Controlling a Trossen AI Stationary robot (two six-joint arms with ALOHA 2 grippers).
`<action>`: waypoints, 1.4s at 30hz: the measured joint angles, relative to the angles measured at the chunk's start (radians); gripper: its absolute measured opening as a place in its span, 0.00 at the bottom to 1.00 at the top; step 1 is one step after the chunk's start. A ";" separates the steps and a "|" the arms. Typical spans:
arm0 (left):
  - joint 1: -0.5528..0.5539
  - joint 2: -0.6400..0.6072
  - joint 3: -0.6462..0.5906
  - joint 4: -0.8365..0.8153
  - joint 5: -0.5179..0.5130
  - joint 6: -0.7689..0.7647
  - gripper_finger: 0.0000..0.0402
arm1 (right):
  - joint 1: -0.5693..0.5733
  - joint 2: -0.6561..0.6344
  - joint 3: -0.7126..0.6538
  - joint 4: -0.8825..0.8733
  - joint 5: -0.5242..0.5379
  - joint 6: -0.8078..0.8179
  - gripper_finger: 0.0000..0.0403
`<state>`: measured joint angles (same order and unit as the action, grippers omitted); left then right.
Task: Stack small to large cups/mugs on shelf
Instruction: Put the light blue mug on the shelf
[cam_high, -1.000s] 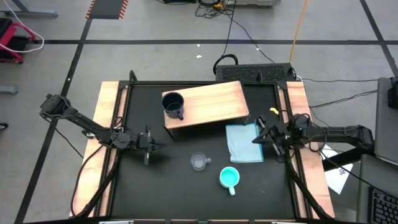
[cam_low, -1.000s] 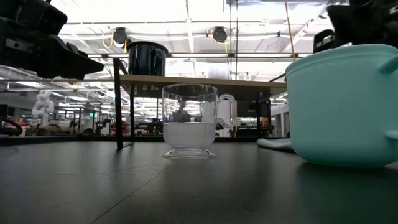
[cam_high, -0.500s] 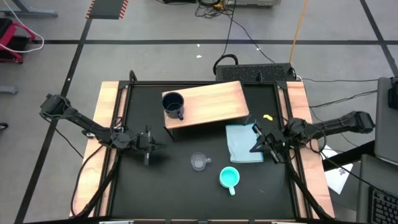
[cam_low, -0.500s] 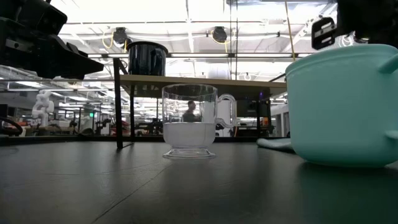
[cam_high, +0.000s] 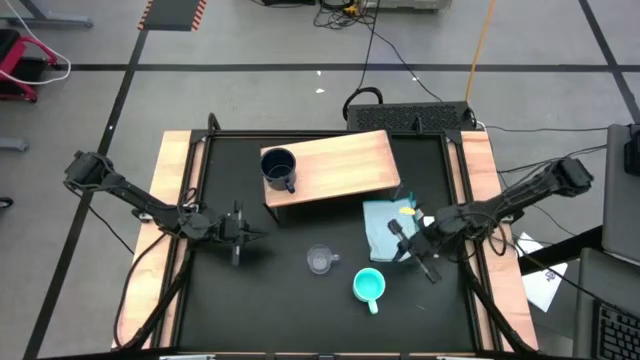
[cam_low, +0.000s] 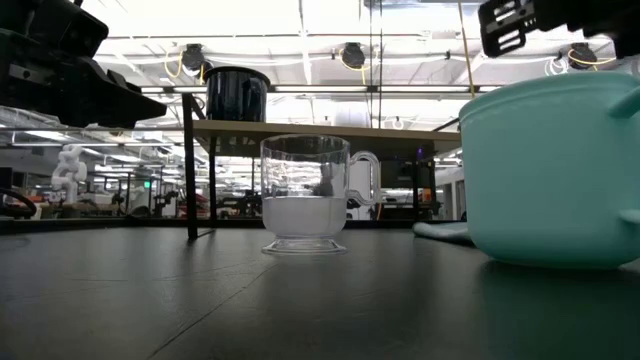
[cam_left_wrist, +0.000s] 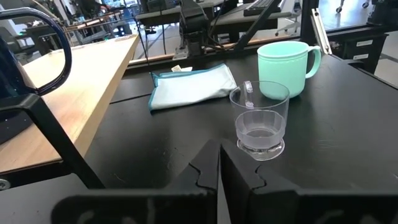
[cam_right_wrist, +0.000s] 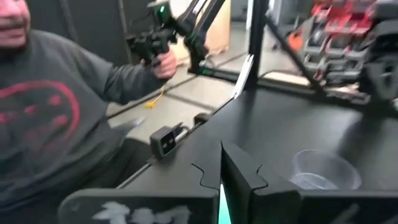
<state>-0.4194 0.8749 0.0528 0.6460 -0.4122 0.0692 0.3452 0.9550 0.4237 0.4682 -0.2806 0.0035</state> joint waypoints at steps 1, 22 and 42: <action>0.000 0.000 0.000 0.000 0.000 0.000 0.05 | 0.009 0.021 0.027 -0.030 0.001 0.001 0.00; 0.000 0.000 0.000 -0.029 0.000 -0.012 0.06 | 0.225 0.181 0.408 -0.699 0.369 0.018 0.00; 0.000 0.000 0.000 -0.005 0.000 0.003 0.06 | 0.096 0.335 0.548 -0.917 0.330 0.044 0.05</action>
<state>-0.4194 0.8748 0.0528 0.6411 -0.4126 0.0718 0.4413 1.2903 0.9714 -0.4484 0.0491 0.0475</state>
